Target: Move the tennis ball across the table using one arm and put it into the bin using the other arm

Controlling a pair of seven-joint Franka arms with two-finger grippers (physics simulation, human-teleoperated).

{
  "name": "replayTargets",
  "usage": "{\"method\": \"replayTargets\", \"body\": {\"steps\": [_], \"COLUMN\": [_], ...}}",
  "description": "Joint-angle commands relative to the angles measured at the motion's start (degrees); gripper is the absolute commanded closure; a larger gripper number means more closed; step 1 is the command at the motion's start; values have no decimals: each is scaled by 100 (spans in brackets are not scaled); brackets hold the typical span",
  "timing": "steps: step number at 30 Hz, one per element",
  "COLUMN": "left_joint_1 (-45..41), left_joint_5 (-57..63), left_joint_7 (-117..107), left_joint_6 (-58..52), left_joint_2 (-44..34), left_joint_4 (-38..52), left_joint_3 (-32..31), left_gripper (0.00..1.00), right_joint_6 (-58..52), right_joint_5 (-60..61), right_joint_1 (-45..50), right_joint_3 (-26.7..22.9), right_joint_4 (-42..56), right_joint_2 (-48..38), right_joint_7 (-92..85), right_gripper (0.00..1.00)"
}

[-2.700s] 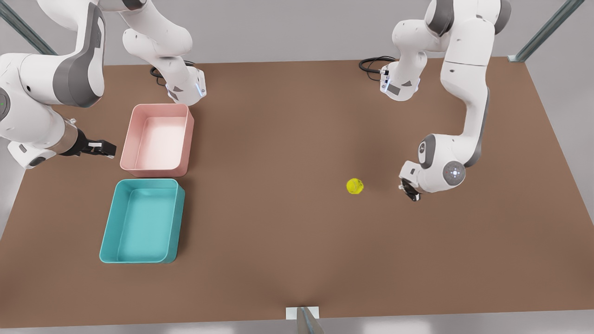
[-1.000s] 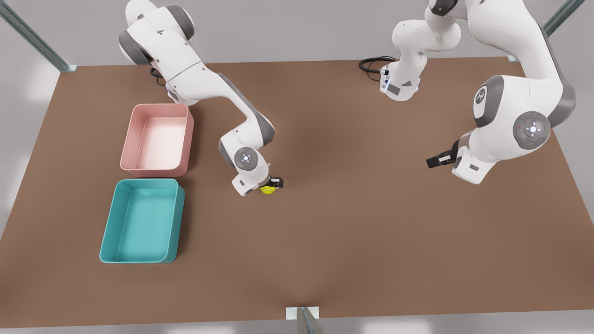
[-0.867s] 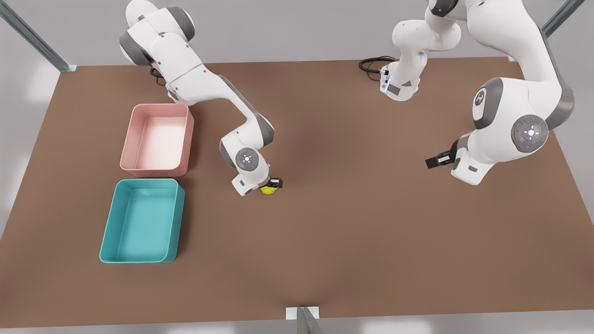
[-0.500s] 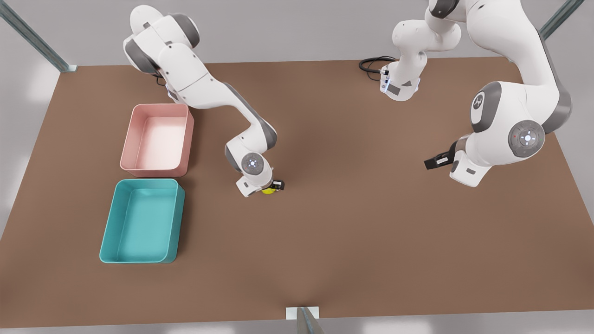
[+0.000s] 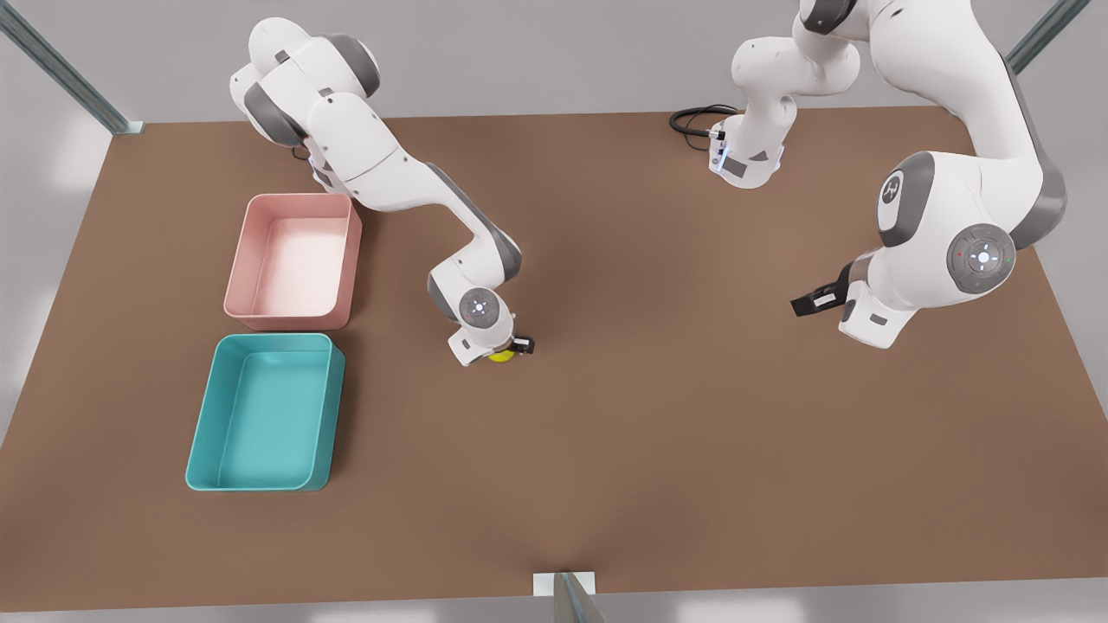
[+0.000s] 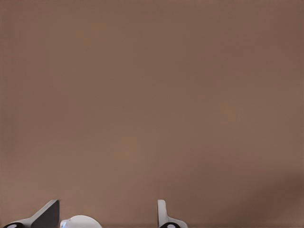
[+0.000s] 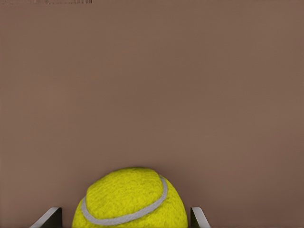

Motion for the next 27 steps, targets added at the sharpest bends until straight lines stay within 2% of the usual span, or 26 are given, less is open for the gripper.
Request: {"method": "replayTargets", "body": {"steps": [1,3,8,14,18,21,25,27], "left_joint_1": [0,0,0,9,9,9,0,0], "left_joint_5": [5,5,-4,-4,-4,-4,-4,-4], "left_joint_7": [-63,-63,-63,-63,-63,-63,-63,-63], "left_joint_6": [-2,-2,-2,-2,-11,-11,-20,-11], "left_joint_2": [-7,-7,-7,2,2,2,2,2], "left_joint_4": [2,2,2,2,2,2,2,2], "left_joint_3": [-1,-1,-1,-1,-1,-1,-1,-1], "left_gripper": [0,0,0,0,0,0,0,0], "right_joint_6": [36,36,36,27,-61,-491,-1599,-2100], "right_joint_5": [5,5,-4,5,5,5,-48,-487], "right_joint_1": [-6,-15,-23,-111,-313,-901,-2132,-2704], "right_joint_3": [0,0,0,0,9,44,36,-61], "right_joint_4": [-11,-11,-11,7,33,24,77,253], "right_joint_2": [-6,-6,29,-32,-375,-849,-1464,-1588], "right_joint_7": [116,116,107,108,99,-849,-3433,-4725], "right_gripper": [0,17,22,23,23,23,23,23]}}
